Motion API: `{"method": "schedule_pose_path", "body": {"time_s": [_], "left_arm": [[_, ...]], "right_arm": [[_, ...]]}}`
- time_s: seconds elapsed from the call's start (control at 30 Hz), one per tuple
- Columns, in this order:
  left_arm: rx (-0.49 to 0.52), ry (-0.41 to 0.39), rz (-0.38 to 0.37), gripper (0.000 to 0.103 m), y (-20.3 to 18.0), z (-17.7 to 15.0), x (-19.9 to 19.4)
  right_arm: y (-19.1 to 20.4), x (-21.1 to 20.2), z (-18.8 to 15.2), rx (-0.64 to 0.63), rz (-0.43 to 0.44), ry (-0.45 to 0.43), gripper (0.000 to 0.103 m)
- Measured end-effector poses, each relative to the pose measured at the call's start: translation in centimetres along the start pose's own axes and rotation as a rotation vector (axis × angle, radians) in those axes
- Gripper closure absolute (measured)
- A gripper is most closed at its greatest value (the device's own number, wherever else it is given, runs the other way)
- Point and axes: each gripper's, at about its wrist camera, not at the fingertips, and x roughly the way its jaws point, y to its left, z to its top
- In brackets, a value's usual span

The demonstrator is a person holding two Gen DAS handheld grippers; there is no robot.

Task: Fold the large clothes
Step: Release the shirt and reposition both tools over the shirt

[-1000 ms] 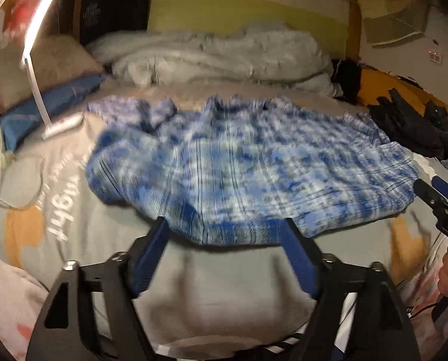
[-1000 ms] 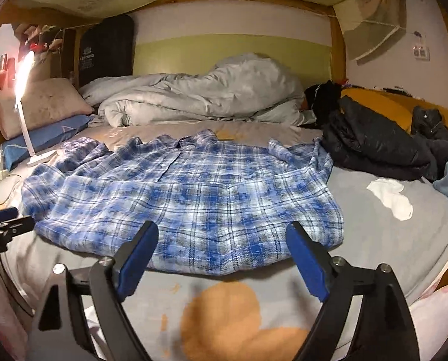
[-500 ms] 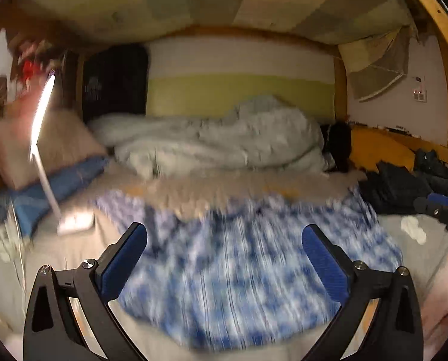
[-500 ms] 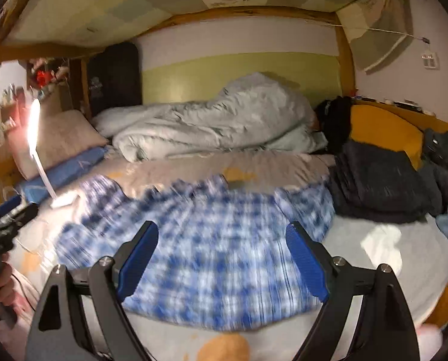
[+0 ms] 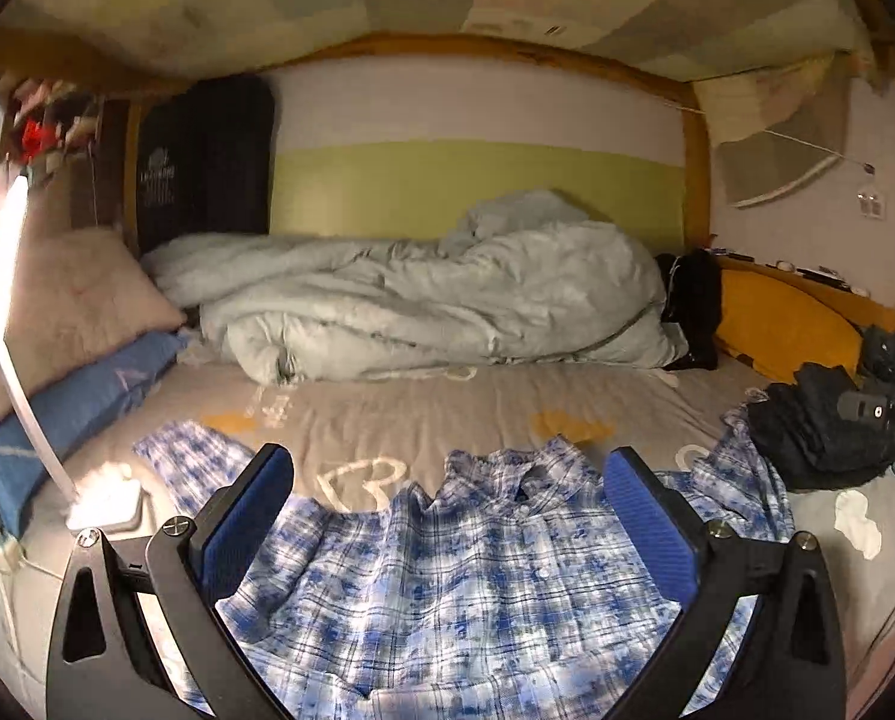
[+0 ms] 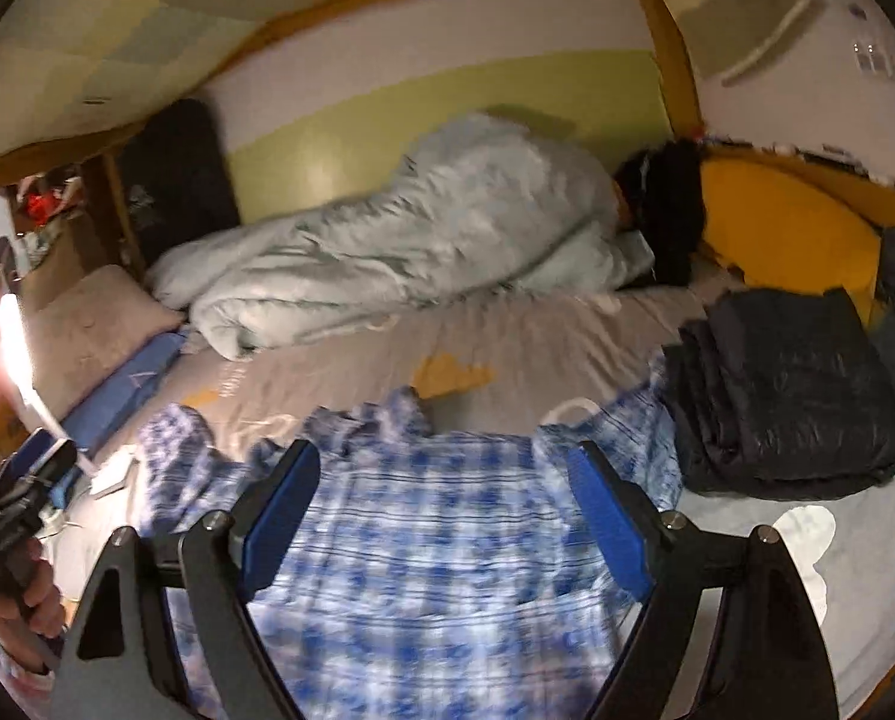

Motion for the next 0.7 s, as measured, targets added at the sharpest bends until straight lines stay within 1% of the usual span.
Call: {"method": "schedule_pose_path", "body": {"time_s": [0.13, 0.17, 0.2, 0.27, 0.3, 0.33, 0.4, 0.43, 0.47, 0.5, 0.57, 0.67, 0.7], "left_arm": [[0.005, 0.014, 0.024, 0.0, 1.7, -3.5, 1.7], [0.009, 0.037, 0.042, 0.0, 2.2, -4.7, 2.5], [0.01, 0.073, 0.052, 0.0, 2.5, -5.7, 3.3], [0.0, 0.169, 0.037, 0.0, 3.2, -7.3, 5.2], [-0.015, 0.203, 0.025, 0.0, 3.5, -8.0, 6.1], [-0.028, 0.22, 0.026, 0.0, 3.7, -8.6, 6.6], [-0.044, 0.248, 0.037, 0.0, 4.0, -9.5, 7.5], [-0.047, 0.262, 0.035, 0.0, 4.1, -9.9, 7.9], [-0.045, 0.271, 0.034, 0.0, 4.0, -10.2, 8.2], [-0.037, 0.273, 0.038, 0.0, 3.9, -10.5, 8.4], [-0.007, 0.263, 0.063, 0.0, 3.4, -11.2, 8.5], [0.021, 0.25, 0.079, 0.0, 3.0, -11.6, 8.6], [0.028, 0.249, 0.087, 0.0, 2.9, -11.5, 8.8]], "right_arm": [[-4.4, 3.9, -1.1, 0.047, -0.073, 0.043, 0.02], [-5.7, 5.1, -1.5, 0.07, -0.115, 0.075, 0.021], [-7.0, 6.2, -1.9, 0.095, -0.142, 0.111, 0.025], [-9.5, 8.4, -2.4, 0.162, -0.161, 0.188, 0.028], [-10.2, 9.0, -2.5, 0.181, -0.181, 0.211, 0.033], [-11.2, 9.8, -2.8, 0.197, -0.234, 0.238, 0.037], [-12.2, 11.0, -3.1, 0.204, -0.293, 0.266, 0.042], [-12.5, 11.5, -3.3, 0.213, -0.294, 0.281, 0.046], [-12.9, 12.3, -3.5, 0.229, -0.29, 0.303, 0.048], [-13.3, 13.0, -3.7, 0.243, -0.294, 0.32, 0.052], [-13.7, 14.1, -4.2, 0.241, -0.328, 0.333, 0.059], [-14.4, 15.4, -4.9, 0.225, -0.383, 0.344, 0.074], [-14.8, 15.7, -5.2, 0.24, -0.388, 0.346, 0.082]]}}
